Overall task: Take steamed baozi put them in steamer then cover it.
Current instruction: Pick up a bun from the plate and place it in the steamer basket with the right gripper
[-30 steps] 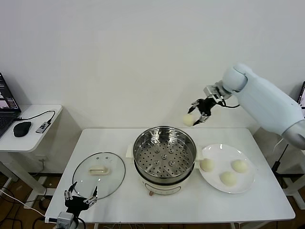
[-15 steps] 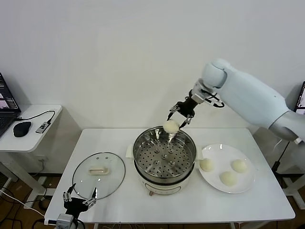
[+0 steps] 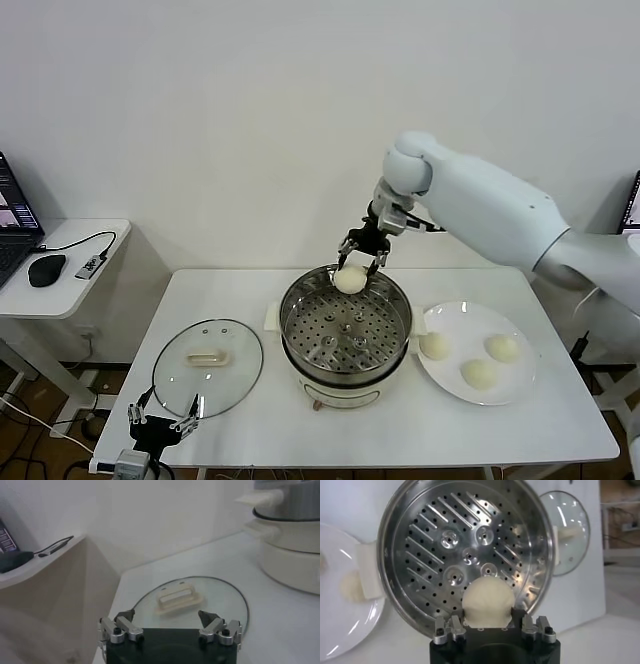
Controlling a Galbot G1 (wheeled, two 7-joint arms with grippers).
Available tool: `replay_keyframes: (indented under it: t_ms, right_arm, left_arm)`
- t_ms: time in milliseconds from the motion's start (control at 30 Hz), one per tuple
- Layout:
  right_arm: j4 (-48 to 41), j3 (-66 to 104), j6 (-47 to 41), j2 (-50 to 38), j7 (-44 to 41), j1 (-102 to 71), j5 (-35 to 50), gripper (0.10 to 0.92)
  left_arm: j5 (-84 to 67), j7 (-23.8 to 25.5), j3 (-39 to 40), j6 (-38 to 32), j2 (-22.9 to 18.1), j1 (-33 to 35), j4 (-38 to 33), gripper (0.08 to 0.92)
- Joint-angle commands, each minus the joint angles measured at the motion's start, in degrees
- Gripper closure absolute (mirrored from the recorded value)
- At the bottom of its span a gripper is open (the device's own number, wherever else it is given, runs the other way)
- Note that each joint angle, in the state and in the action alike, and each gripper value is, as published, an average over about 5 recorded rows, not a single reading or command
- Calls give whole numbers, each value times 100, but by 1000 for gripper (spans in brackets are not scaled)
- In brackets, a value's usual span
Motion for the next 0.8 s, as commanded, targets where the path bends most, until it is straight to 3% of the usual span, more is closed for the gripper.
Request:
replay_keyframes:
  t_ms: [33,400,800]
  right_arm:
    - [-103,-47,167,170,358,-214,-667,432]
    - [-588,55,166,413,901,-478,-1350,431]
    - [-697,60,163,457,1008,-635,-1440,431]
  left_arm:
    - [1,-2,7,-2,-5,-5,16,177]
    - [-21,4,3,-3,-6,-25,37,177]
    - [-40,10,9,-9,8,-60,119,177]
